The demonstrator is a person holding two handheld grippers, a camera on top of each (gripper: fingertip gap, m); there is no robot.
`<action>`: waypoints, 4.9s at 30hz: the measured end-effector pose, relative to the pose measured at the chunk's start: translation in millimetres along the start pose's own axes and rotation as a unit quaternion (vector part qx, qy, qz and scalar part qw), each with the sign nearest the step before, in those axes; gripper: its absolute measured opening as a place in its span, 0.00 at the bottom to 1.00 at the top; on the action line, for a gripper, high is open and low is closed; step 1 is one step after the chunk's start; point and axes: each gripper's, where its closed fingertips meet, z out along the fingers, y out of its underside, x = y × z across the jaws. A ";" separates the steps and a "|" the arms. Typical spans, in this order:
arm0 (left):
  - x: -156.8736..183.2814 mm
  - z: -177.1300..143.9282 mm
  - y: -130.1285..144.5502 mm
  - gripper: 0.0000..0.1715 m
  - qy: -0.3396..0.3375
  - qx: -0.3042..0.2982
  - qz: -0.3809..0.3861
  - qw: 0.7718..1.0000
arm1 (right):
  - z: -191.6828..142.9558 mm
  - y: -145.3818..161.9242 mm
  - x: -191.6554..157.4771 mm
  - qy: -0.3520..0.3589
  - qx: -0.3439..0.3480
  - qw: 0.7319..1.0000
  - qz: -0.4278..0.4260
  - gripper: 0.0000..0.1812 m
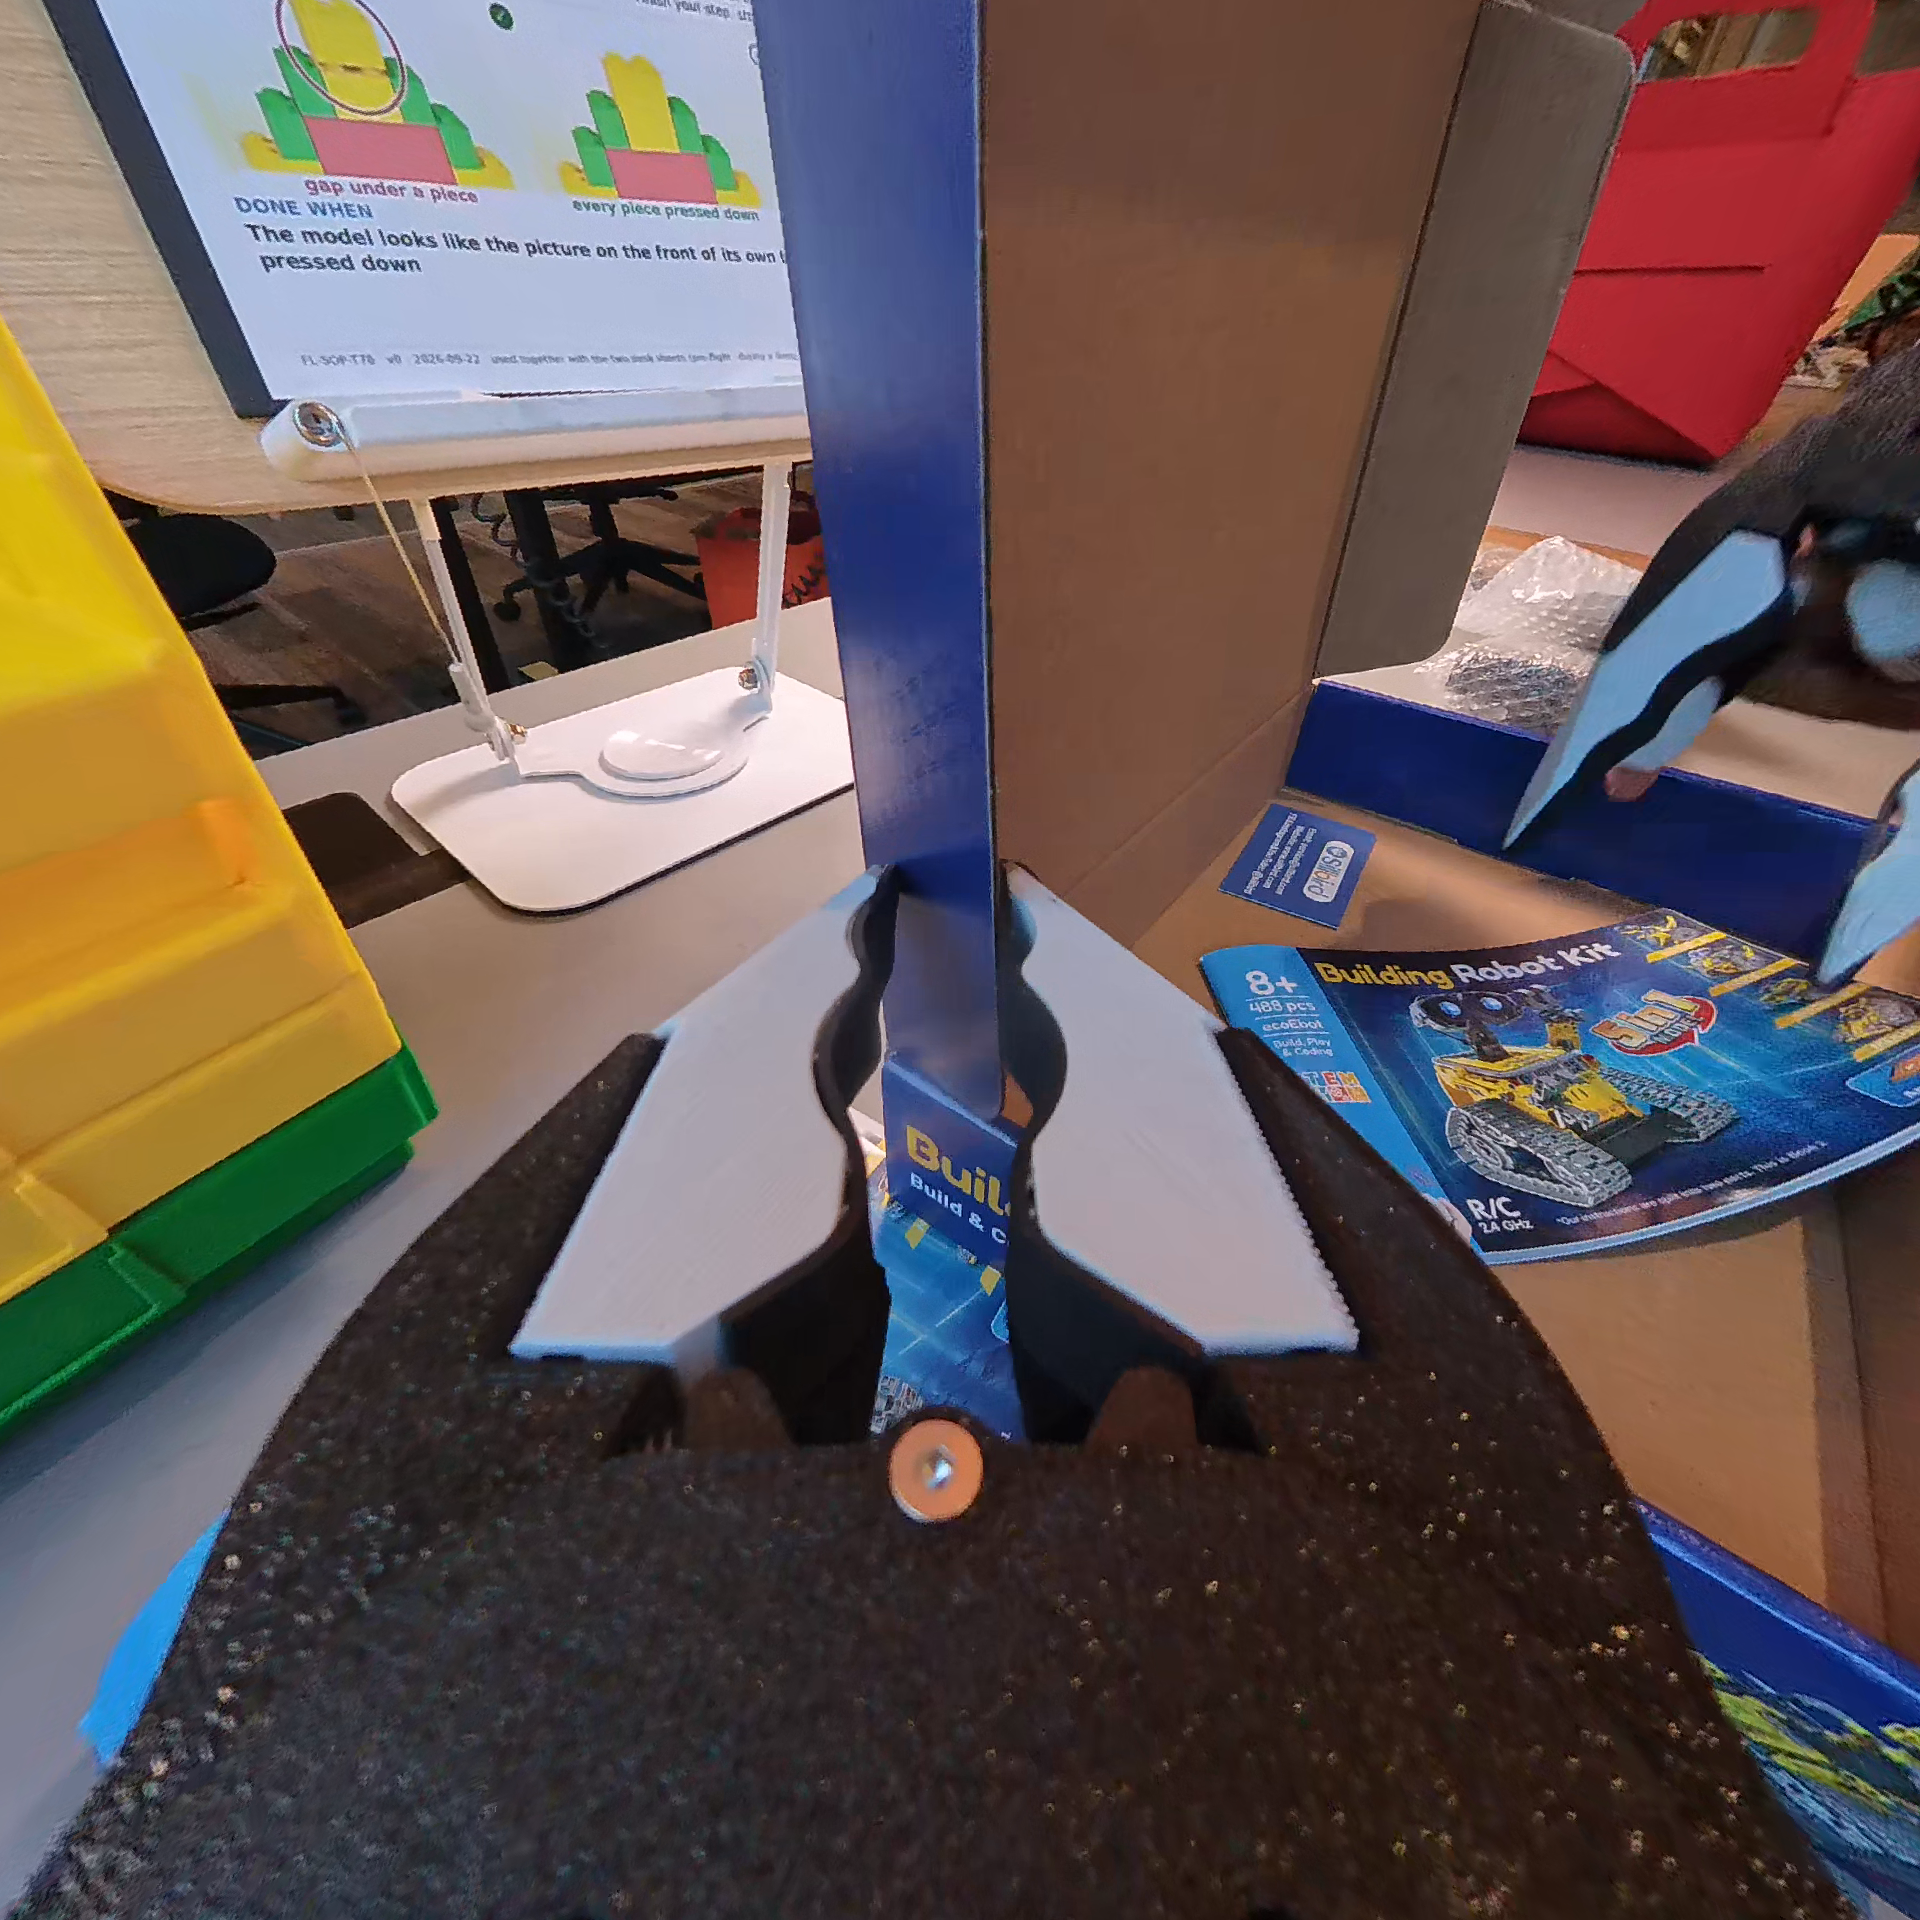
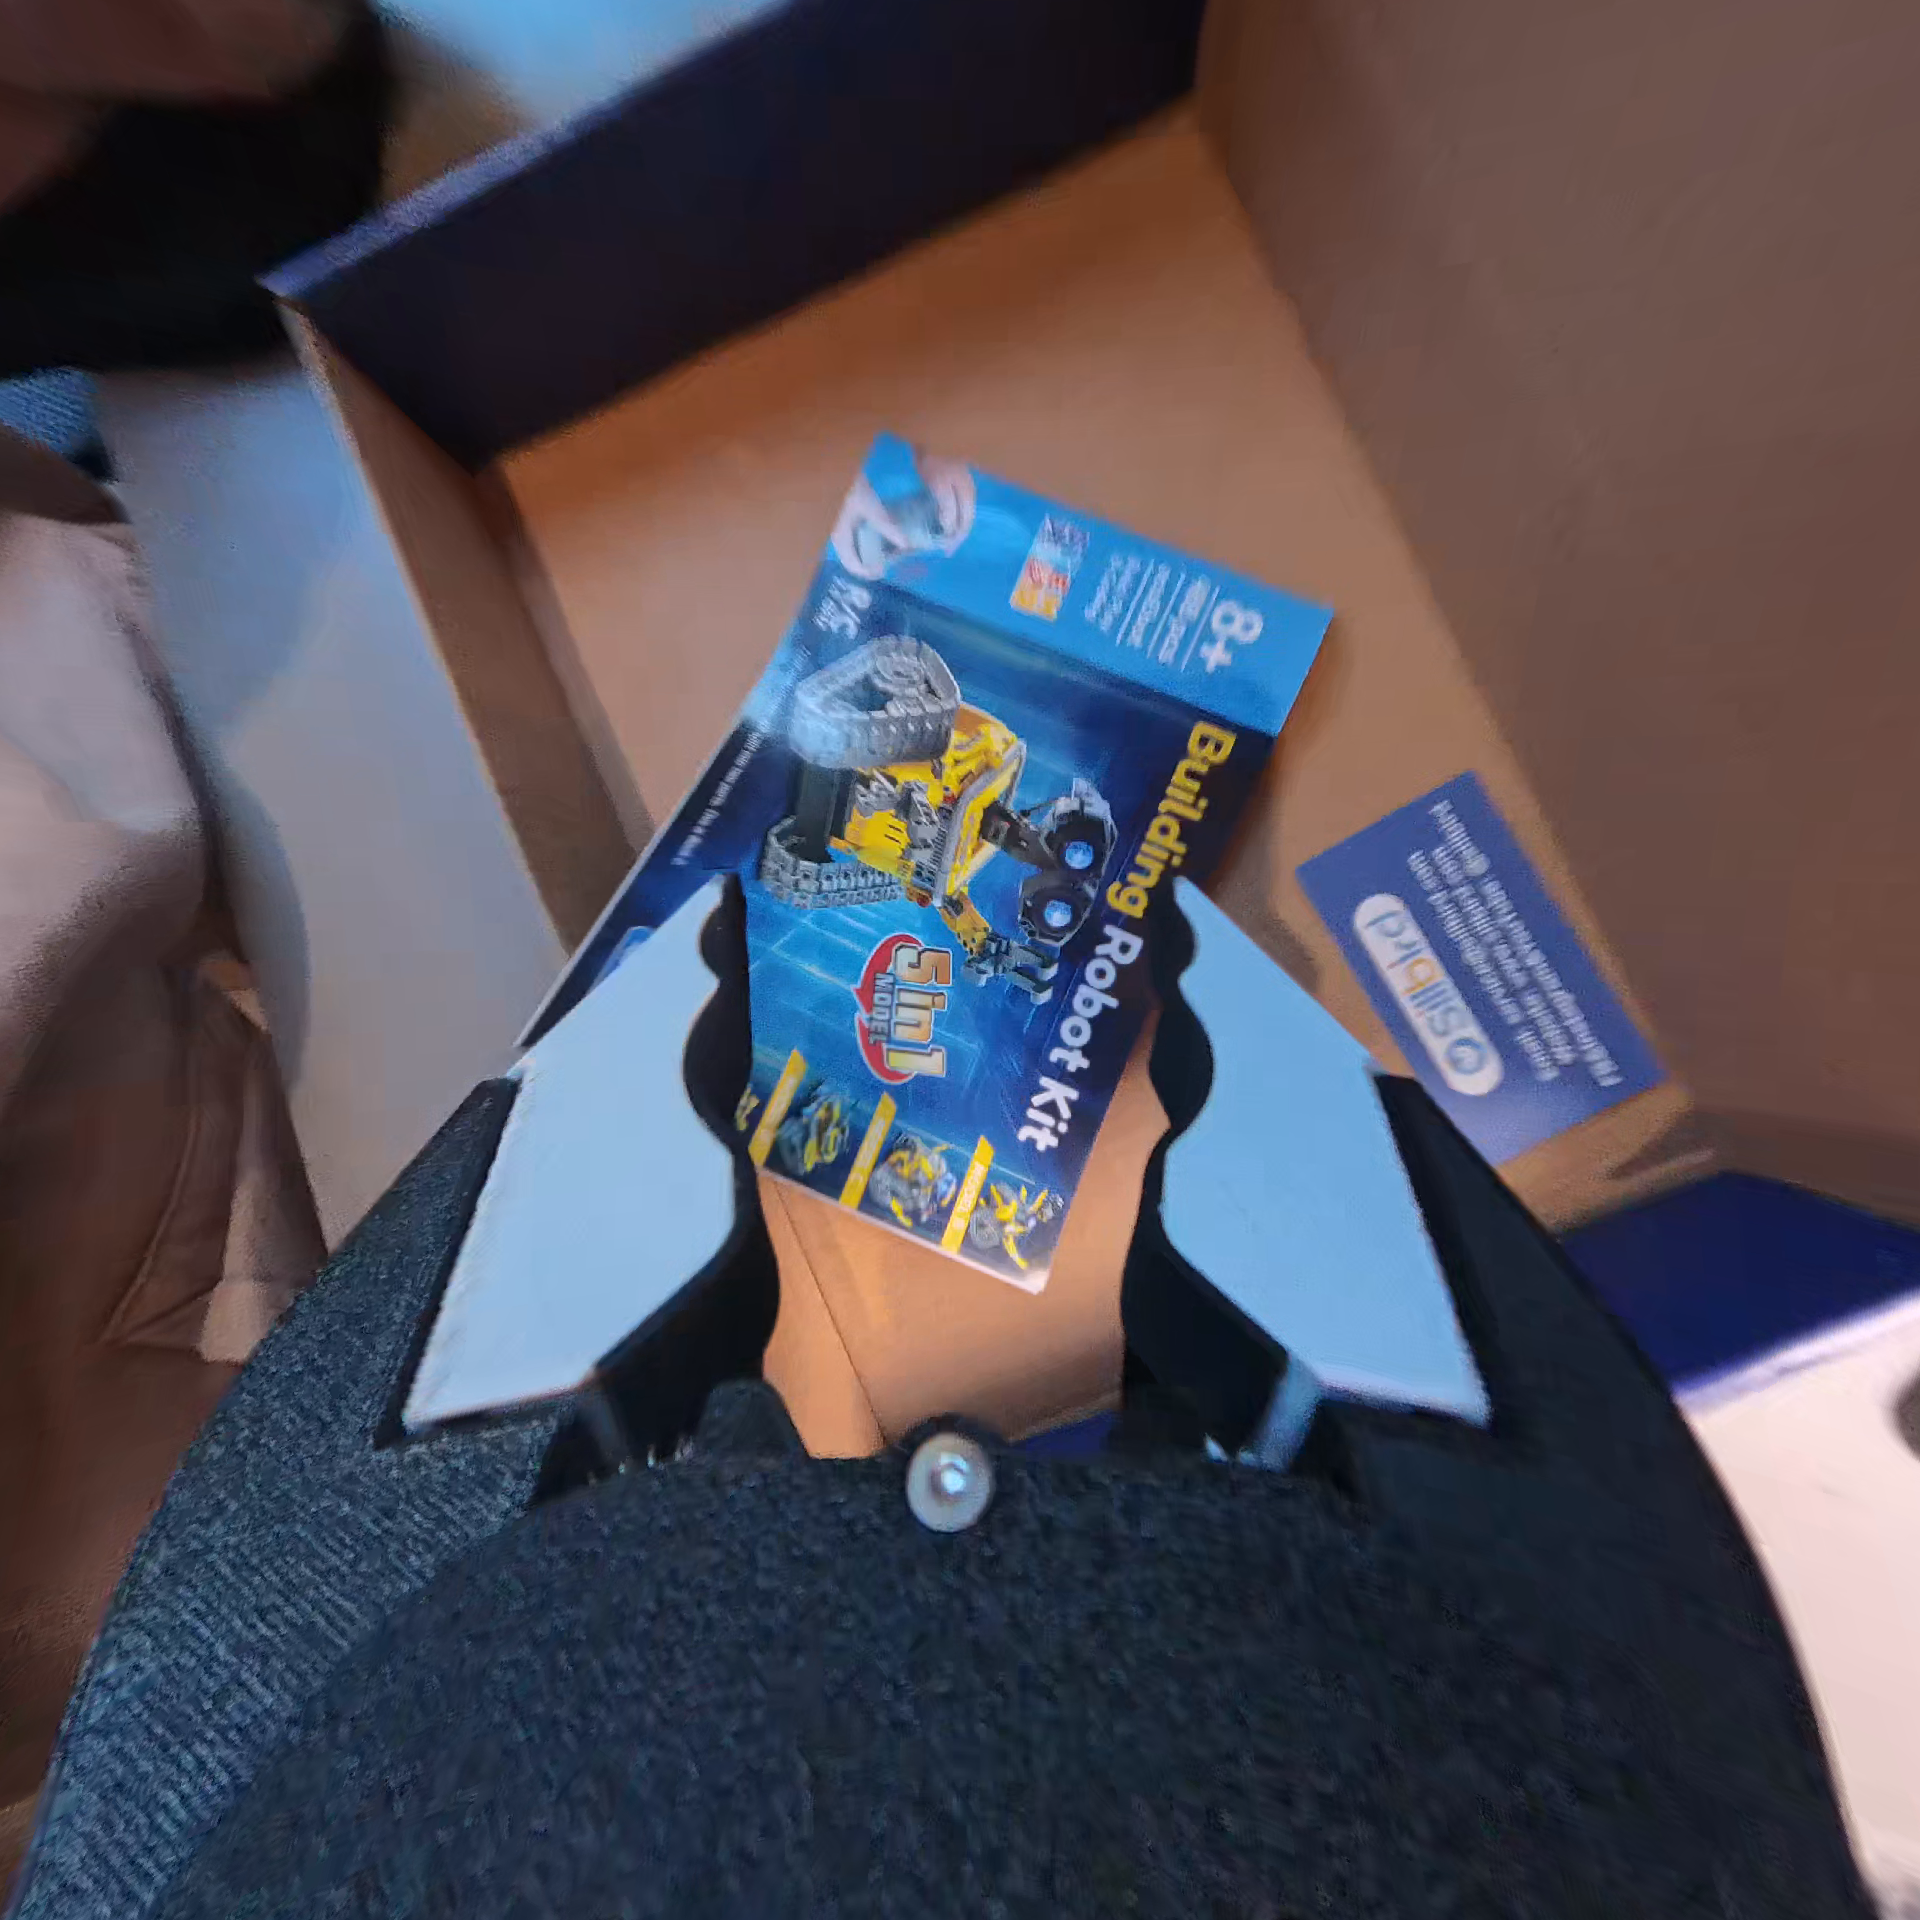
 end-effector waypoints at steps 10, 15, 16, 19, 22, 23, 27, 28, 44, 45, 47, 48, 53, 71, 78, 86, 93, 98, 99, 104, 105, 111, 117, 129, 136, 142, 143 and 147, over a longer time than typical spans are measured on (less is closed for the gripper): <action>-13.8 -4.1 3.8 0.12 -0.014 0.007 -0.041 0.999 | 71.5 -13.5 36.9 -0.028 -0.080 0.975 -0.205 0.48; -12.7 -2.5 7.4 0.10 0.003 0.010 -0.068 0.998 | 84.5 -32.8 -2.0 -0.107 -0.053 0.919 -0.375 0.44; -11.7 -1.6 9.0 0.10 0.001 0.006 -0.060 0.998 | 85.2 -34.3 -1.9 -0.106 -0.062 0.915 -0.384 0.45; -11.8 0.6 14.3 0.10 -0.010 -0.010 -0.043 0.999 | 78.0 -49.1 13.8 -0.068 -0.060 0.928 -0.362 0.47; -16.8 0.0 16.6 0.07 -0.027 -0.022 -0.066 0.997 | 66.3 -57.0 5.3 -0.078 -0.036 0.959 -0.272 0.50; -17.7 0.4 16.4 0.06 -0.030 -0.024 -0.076 0.996 | 66.9 -50.8 -3.6 -0.089 -0.042 0.962 -0.256 0.49; -20.5 -0.9 11.9 0.05 -0.032 -0.049 -0.098 0.993 | 77.3 -22.8 -6.3 -0.040 -0.077 0.960 -0.265 0.47; -19.5 -2.9 13.0 0.05 -0.026 -0.069 -0.100 0.992 | 68.3 -29.7 -5.7 -0.024 -0.052 0.965 -0.255 0.45; 1.3 -27.5 -27.4 0.37 0.065 -0.078 -0.030 0.994 | -155.8 -16.0 106.7 0.422 0.319 0.847 -0.044 0.45; 3.1 -21.0 -29.5 0.37 0.054 -0.071 -0.003 0.996 | -137.1 -13.6 120.1 0.395 0.313 0.864 -0.008 0.46; -2.9 -8.4 -30.3 0.20 0.009 -0.076 0.065 0.995 | -112.9 -15.9 138.8 0.349 0.310 0.884 0.028 0.25; -13.8 -4.5 -31.6 0.11 -0.027 -0.085 0.089 0.992 | -111.4 -19.0 147.8 0.340 0.314 0.885 0.043 0.13; -29.0 10.0 -38.6 0.07 0.064 -0.182 -0.100 0.976 | -108.2 -14.5 174.8 0.126 0.237 0.947 0.177 0.05; -62.4 61.3 36.4 0.03 0.046 -0.330 -0.139 0.932 | -67.6 -7.8 237.4 0.007 0.262 0.908 0.328 0.05; -44.0 49.8 26.9 0.10 0.063 -0.290 -0.120 0.947 | -66.4 -12.5 198.8 0.062 0.229 0.950 0.203 0.24; -29.8 16.0 -10.4 0.24 0.056 -0.206 -0.069 0.974 | -107.9 -7.3 169.4 0.171 0.274 0.937 0.130 0.43; -15.8 -39.6 -38.7 0.27 0.030 -0.108 -0.032 0.993 | -151.5 3.8 135.4 0.222 0.355 0.902 0.107 0.44; -1.2 -86.6 -28.0 0.27 -0.007 -0.062 -0.018 0.998 | -158.2 23.7 108.2 0.242 0.391 0.883 0.097 0.43; 3.2 -94.4 -24.6 0.27 -0.011 -0.056 -0.022 0.998 | -155.4 27.5 103.6 0.244 0.392 0.882 0.094 0.43; 31.4 -115.2 -0.2 0.26 -0.010 -0.064 -0.036 0.997 | -138.7 31.5 89.7 0.247 0.389 0.886 0.056 0.44; 42.6 -116.8 2.3 0.24 0.002 -0.068 -0.029 0.997 | -137.5 29.2 88.7 0.251 0.387 0.886 0.044 0.44; 124.8 -102.1 7.5 0.23 0.089 -0.117 0.083 0.986 | -156.6 0.9 101.3 0.310 0.340 0.887 -0.037 0.48; 147.8 -77.6 15.3 0.25 0.078 -0.127 0.164 0.975 | -174.9 -19.7 91.0 0.330 0.371 0.866 -0.060 0.50; -26.3 -264.0 -58.0 0.44 -0.372 0.064 0.061 0.924 | -180.5 44.0 45.9 0.422 0.448 0.788 0.025 0.60; -168.4 -437.6 -33.1 0.51 -0.535 -0.050 -0.028 0.843 | -166.9 47.1 46.9 0.402 0.456 0.793 0.026 0.55; -186.0 -404.2 40.6 0.21 -0.300 -0.212 -0.155 0.917 | -165.0 44.3 40.0 0.392 0.462 0.795 0.010 0.52; -177.8 -394.1 40.3 0.02 -0.270 -0.226 -0.144 0.925 | -166.4 44.1 38.4 0.394 0.463 0.794 0.008 0.51; -143.7 -364.1 -13.8 0.00 -0.247 -0.202 -0.064 0.945 | -176.0 41.9 28.4 0.411 0.464 0.785 -0.011 0.48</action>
